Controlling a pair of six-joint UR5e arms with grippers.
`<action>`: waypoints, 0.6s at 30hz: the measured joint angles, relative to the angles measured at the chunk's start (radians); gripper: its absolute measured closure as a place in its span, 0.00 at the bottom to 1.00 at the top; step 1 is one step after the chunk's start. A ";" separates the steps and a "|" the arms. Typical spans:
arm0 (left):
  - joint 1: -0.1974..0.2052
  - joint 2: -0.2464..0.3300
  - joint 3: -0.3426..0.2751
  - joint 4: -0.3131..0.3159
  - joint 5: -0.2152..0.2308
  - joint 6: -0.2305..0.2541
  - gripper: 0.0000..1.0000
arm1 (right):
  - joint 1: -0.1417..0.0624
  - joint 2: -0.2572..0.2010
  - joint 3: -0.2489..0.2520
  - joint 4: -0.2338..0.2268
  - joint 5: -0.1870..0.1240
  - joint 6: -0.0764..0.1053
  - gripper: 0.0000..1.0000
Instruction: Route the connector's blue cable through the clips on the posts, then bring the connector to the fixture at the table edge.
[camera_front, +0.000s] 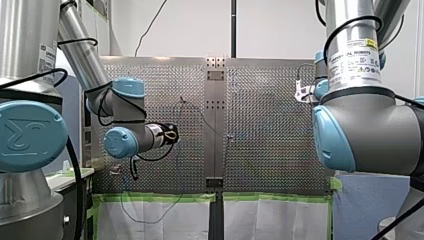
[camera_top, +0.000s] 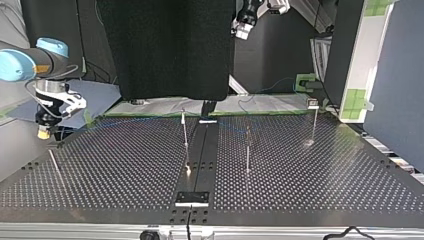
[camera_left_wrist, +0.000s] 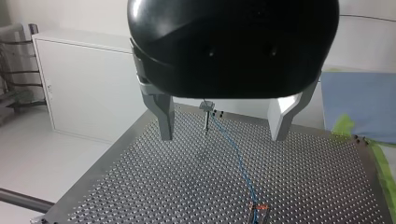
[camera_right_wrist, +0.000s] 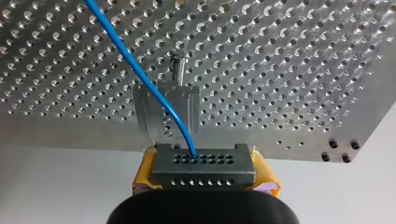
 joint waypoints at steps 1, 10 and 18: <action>0.001 0.000 0.002 -0.004 0.000 0.000 0.00 | -0.004 0.000 -0.001 0.003 -0.009 0.000 1.00; 0.002 0.000 0.012 -0.044 0.000 -0.001 0.00 | -0.036 0.007 -0.009 0.008 -0.094 -0.004 1.00; 0.003 -0.001 0.018 -0.078 -0.001 -0.006 0.00 | -0.062 0.018 -0.019 -0.003 -0.165 0.000 1.00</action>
